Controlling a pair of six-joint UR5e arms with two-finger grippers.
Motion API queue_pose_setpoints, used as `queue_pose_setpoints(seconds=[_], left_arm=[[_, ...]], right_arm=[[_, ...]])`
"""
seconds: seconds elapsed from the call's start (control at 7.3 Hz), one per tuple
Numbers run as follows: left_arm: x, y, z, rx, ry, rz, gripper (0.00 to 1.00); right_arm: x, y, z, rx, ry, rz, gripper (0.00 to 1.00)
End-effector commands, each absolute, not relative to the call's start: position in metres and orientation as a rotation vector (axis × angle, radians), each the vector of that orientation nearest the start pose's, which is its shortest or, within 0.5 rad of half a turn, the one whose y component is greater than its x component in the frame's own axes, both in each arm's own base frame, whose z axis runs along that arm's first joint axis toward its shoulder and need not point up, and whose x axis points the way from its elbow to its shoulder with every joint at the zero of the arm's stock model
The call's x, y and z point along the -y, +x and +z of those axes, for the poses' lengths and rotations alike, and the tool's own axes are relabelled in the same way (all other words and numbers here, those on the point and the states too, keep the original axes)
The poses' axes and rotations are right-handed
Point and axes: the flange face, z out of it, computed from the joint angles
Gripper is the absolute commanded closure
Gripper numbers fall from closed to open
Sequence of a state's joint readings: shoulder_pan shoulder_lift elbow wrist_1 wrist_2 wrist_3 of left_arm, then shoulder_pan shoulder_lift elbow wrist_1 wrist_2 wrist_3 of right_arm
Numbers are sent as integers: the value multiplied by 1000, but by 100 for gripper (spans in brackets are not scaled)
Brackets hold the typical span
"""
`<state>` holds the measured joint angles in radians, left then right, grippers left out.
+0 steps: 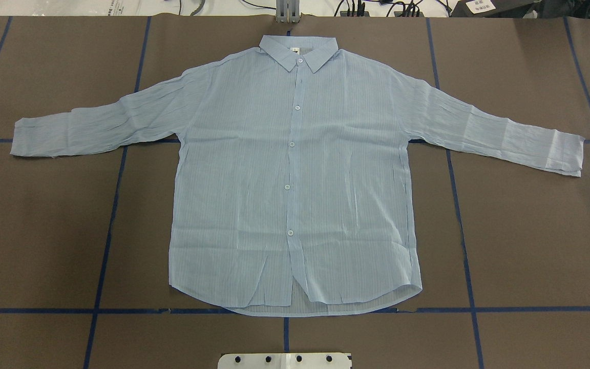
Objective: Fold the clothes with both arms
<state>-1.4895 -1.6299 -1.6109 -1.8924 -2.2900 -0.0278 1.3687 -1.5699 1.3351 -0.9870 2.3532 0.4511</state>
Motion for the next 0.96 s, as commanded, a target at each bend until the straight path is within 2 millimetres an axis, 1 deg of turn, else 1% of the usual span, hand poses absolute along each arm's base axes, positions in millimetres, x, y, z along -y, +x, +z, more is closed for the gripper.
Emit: queue_pose_setpoints(seconds=[0.0,0.14,0.27,0.41,0.68,0.82], left_arm=[[541,-24,577,-730,363,202,0],[541,-24,579,-730,360,201,0],[541,-24,579,-730,366,203,0],[541,-24,585,-730,369,204,0],[543,-24,602,-730,387,210,0],[543,-24,605,-730,387,210,0]], right_arm=[[516,-81,700,835,36,87,0],[518,-97,699,814,30,80,0],[521,-108,696,794,26,99,0],[520,-112,698,786,23,100,0],[515,-134,702,754,19,66,0],[515,-133,705,750,14,68,1]])
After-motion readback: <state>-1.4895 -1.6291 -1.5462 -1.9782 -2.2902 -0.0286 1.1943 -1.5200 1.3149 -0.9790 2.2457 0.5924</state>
